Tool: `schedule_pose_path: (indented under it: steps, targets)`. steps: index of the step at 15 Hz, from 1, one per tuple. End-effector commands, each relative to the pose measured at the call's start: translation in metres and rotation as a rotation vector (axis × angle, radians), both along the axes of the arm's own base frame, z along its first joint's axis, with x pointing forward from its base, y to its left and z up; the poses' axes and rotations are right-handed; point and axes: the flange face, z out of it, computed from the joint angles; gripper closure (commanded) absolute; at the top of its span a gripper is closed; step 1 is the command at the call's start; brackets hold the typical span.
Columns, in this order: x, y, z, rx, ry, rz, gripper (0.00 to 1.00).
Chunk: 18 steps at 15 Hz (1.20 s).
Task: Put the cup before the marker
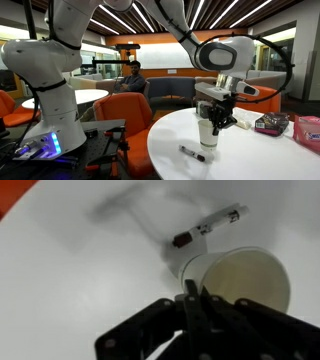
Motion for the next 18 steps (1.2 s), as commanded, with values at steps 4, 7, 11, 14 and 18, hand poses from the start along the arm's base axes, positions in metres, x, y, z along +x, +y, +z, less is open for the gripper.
schedule_pose_path:
  steps: [4,7,11,14,18]
  targets:
    - [-0.019,-0.018,0.001,-0.02,0.06,-0.025,0.99]
    - [-0.033,-0.011,-0.002,-0.045,0.116,0.035,0.99]
    - [-0.052,-0.004,-0.006,-0.08,0.136,0.105,0.99]
    - [-0.072,0.0,-0.007,-0.065,0.111,0.158,0.99]
    - [-0.093,0.005,-0.006,-0.034,0.038,0.189,0.99]
